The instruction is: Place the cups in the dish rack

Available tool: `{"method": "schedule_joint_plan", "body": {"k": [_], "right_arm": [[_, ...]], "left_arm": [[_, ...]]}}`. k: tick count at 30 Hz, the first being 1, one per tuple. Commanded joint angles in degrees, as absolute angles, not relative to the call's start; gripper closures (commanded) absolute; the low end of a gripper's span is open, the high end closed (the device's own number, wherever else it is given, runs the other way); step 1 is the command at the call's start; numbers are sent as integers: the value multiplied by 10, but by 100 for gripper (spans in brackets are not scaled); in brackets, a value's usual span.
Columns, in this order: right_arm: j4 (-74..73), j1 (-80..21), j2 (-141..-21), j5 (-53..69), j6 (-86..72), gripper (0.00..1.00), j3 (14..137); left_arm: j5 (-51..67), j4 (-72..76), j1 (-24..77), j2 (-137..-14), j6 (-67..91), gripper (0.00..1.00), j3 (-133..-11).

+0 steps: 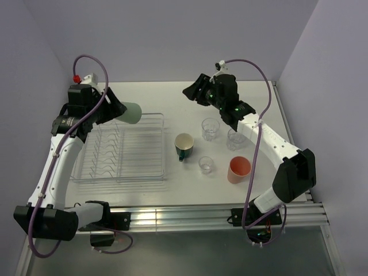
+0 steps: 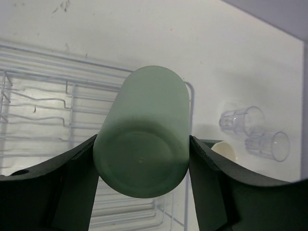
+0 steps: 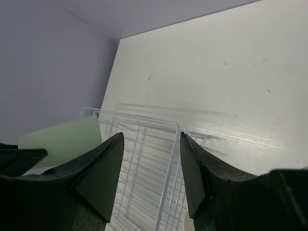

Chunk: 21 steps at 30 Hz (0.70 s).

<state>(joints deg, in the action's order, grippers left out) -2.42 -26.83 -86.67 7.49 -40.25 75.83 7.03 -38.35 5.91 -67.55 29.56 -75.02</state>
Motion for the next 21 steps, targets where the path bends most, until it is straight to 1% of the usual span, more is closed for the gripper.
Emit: {"method": "schedule_joint_plan", "body": {"k": [1, 4, 11, 21], "right_arm": [[-39, -266, -854, 38, -365, 42, 789], [-42, -266, -857, 33, -358, 42, 788], [-55, -266, -864, 26, -339, 42, 791], [-62, -266, -873, 28, -329, 42, 793]], "left_arm": [[4, -390, 88, -688, 273, 100, -769], [-42, -399, 108, -713, 271, 100, -771], [-108, -419, 141, -765, 263, 100, -780], [-146, -436, 151, -839, 249, 100, -803]]}}
